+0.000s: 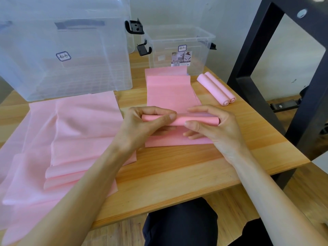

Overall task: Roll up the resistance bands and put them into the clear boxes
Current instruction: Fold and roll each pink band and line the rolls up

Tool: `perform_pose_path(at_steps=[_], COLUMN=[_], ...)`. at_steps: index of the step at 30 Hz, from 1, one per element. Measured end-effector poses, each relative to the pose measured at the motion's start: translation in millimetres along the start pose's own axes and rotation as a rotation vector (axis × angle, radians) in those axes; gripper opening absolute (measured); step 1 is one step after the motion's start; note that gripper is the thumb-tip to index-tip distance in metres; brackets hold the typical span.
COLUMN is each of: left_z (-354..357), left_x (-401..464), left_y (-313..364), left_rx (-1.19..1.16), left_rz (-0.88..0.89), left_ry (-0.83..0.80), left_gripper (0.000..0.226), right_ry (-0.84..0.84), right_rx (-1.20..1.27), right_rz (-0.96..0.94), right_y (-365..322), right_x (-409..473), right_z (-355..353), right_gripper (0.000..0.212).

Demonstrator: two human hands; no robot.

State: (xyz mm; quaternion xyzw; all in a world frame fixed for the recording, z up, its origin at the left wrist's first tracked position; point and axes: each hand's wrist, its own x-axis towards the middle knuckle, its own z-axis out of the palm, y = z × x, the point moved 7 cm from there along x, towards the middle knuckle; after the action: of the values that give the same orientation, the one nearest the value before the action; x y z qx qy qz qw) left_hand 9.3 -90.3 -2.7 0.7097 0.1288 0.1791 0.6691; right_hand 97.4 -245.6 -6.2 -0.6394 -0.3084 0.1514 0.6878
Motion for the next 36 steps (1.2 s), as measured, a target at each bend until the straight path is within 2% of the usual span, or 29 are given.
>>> perform_pose_path(at_steps=[5,12,17,22,27,33,36], left_z=[3.9,1.6,5.8,1.4,4.5,1.4,4.8], left_x=[-2.0,-1.4,-3.9,-0.7,-1.2,0.1,-1.1], left_y=[0.0,1.0,5.4,0.9,1.0,-0.7,-2.2], left_rx=[-0.001,0.01,-0.019,0.002,-0.006,-0.015,-0.016], left_rz=[-0.039,0.005,0.021,-0.003,0.008,-0.021,-0.052], left_ry=[-0.023,-0.01,-0.035,0.001,-0.045,-0.023,-0.055], left_gripper=[0.011,0.009,0.02,0.01,0.023,0.019,0.02], right_ry=[0.012,0.003,0.031,0.0,0.03,-0.024,-0.011], right_rx=[-0.006,-0.006,-0.02,0.001,-0.017,0.01,-0.001], right_rz=[-0.008,-0.011,-0.007,-0.005,-0.009,-0.009,-0.029], right_y=[-0.9,-1.4,-0.9,-1.1,-0.2,-0.7,-1.9], right_x=[-1.2,-0.9,-0.9,-0.5,-0.9,-0.7,-1.1], right_z=[-2.7,-0.4,-3.6,0.1,-3.9,0.8,-1.4], right_gripper=[0.016,0.027,0.018,0.031,0.017,0.03,0.023])
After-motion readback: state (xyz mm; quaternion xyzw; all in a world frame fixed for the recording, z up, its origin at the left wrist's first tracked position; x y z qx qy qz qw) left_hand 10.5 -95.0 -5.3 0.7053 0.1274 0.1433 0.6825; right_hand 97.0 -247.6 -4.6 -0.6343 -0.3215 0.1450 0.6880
